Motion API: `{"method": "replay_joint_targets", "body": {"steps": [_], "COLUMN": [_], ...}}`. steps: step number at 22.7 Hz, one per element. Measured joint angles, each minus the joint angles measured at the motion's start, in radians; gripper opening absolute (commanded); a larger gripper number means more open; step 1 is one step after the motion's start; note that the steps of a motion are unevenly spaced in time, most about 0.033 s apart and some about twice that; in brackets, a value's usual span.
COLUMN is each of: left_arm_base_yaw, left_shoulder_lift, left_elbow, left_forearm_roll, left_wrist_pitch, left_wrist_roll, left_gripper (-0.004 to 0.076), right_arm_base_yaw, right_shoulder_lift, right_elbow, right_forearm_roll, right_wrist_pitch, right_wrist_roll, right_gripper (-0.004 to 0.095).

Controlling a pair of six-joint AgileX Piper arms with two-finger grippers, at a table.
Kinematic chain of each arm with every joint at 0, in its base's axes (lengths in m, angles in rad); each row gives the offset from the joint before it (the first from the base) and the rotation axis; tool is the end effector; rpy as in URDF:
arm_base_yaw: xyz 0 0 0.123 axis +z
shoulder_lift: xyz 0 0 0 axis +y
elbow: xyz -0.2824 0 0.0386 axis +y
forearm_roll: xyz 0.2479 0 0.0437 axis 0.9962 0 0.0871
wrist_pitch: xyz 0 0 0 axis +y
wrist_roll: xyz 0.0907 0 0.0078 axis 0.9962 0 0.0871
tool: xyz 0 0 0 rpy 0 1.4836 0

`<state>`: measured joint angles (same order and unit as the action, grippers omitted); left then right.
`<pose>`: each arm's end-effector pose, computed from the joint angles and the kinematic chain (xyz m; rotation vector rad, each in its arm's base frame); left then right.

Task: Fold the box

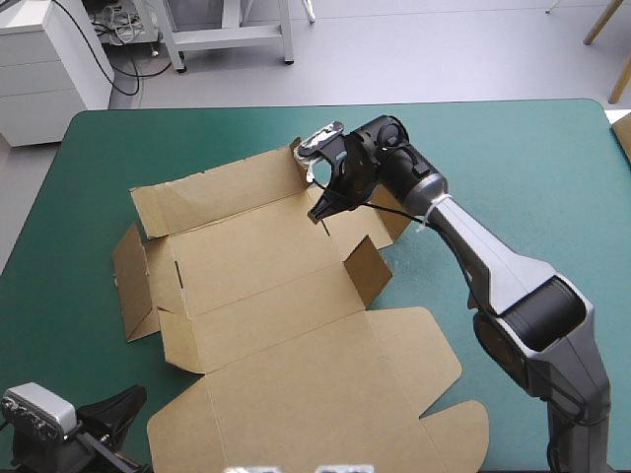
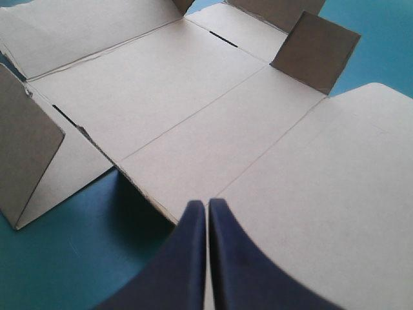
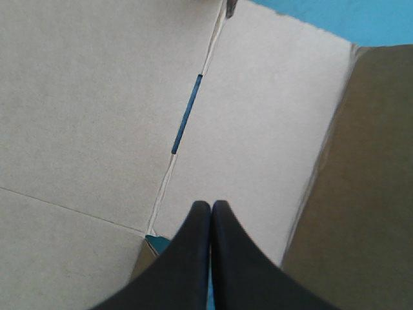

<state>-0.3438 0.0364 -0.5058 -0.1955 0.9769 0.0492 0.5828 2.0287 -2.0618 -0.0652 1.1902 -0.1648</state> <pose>-0.0023 -0.0148 0.2869 0.3864 1.9633 -0.4217 0.3782 0.2427 0.3314 -0.9739 2.4513 0.0539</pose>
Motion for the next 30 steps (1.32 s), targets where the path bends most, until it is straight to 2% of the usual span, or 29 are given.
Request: {"method": "replay_joint_targets", "body": {"steps": [9, 15, 27, 29, 30], "left_arm_base_yaw": [0.000, 0.000, 0.000, 0.000, 0.000], "left_shoulder_lift": [0.000, 0.000, 0.000, 0.000, 0.000], "left_elbow": [0.000, 0.000, 0.000, 0.000, 0.000], "left_forearm_roll": [0.000, 0.000, 0.000, 0.000, 0.000], "left_wrist_pitch": [0.000, 0.000, 0.000, 0.000, 0.000], "left_wrist_roll": [0.000, 0.000, 0.000, 0.000, 0.000], "left_gripper": [-0.0008, -0.0008, -0.0008, -0.0008, -0.0008], "right_arm_base_yaw": [0.000, 0.000, 0.000, 0.000, 0.000], "right_shoulder_lift": [-0.221, -0.352, -0.460, -0.473, -0.474], "right_elbow": [0.013, 0.173, 0.368, 0.391, 0.395], "right_forearm_roll": [-0.021, -0.024, -0.024, -0.011, -0.005], "right_wrist_pitch": [0.015, 0.019, 0.020, 0.018, 0.018], "right_wrist_roll": [0.028, 0.037, 0.042, 0.038, 0.033], "right_gripper": [-0.0022, -0.0021, -0.0011, 0.0060, 0.0172]}}
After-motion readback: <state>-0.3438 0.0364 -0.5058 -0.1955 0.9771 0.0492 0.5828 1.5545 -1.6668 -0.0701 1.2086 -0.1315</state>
